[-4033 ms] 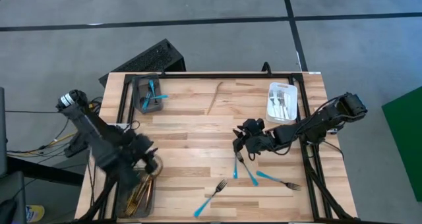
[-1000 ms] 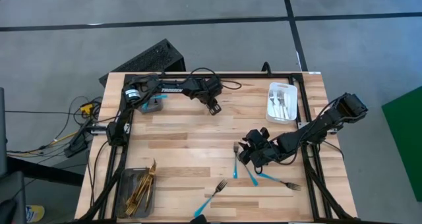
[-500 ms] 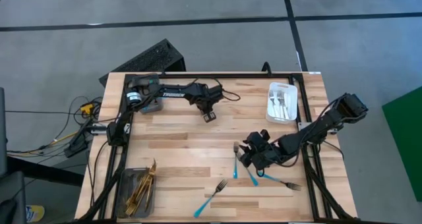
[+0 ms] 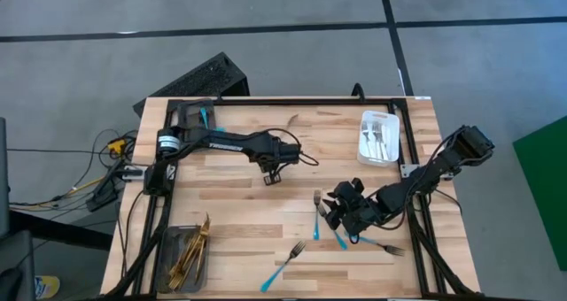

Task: Sort silverware by color (type)
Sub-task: Put the gold fork into the bottom black bin

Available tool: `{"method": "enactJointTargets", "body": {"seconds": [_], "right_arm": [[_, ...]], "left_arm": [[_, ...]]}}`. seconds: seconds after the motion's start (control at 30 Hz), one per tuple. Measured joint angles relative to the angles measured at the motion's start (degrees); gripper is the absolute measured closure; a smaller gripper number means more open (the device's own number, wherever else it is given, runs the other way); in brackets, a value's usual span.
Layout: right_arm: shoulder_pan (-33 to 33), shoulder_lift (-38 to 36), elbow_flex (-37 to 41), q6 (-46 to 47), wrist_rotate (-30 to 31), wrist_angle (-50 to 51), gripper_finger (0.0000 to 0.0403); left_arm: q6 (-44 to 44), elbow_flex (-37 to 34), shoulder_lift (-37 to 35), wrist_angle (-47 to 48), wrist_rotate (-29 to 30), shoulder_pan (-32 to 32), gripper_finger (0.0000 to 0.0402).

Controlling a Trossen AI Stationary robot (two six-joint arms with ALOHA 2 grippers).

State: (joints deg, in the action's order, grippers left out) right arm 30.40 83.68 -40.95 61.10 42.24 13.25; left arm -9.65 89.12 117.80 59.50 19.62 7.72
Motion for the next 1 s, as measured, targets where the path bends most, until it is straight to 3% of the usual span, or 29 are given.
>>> {"method": "enactJointTargets", "body": {"seconds": [0.27, 0.43, 0.77, 1.0], "right_arm": [[-1.43, 0.0, 0.0, 0.01, 0.1, -0.21, 0.0251], [-1.62, 0.0, 0.0, 0.0, 0.04, -0.23, 0.0251], [-1.56, 0.02, 0.0, 0.0, -0.14, -0.03, 0.0251], [-1.56, 0.02, 0.0, 0.0, -0.16, 0.07, 0.0251]], "left_arm": [[1.16, 0.11, -1.25, -13.06, 0.06, 3.46, 0.0311], [4.01, 0.13, 1.15, -20.17, -5.7, 9.61, 0.0311], [7.03, 0.22, 6.13, -25.21, -12.86, 17.44, 0.0311], [7.93, 0.24, 6.35, -25.74, -10.58, 17.37, 0.034]]}}
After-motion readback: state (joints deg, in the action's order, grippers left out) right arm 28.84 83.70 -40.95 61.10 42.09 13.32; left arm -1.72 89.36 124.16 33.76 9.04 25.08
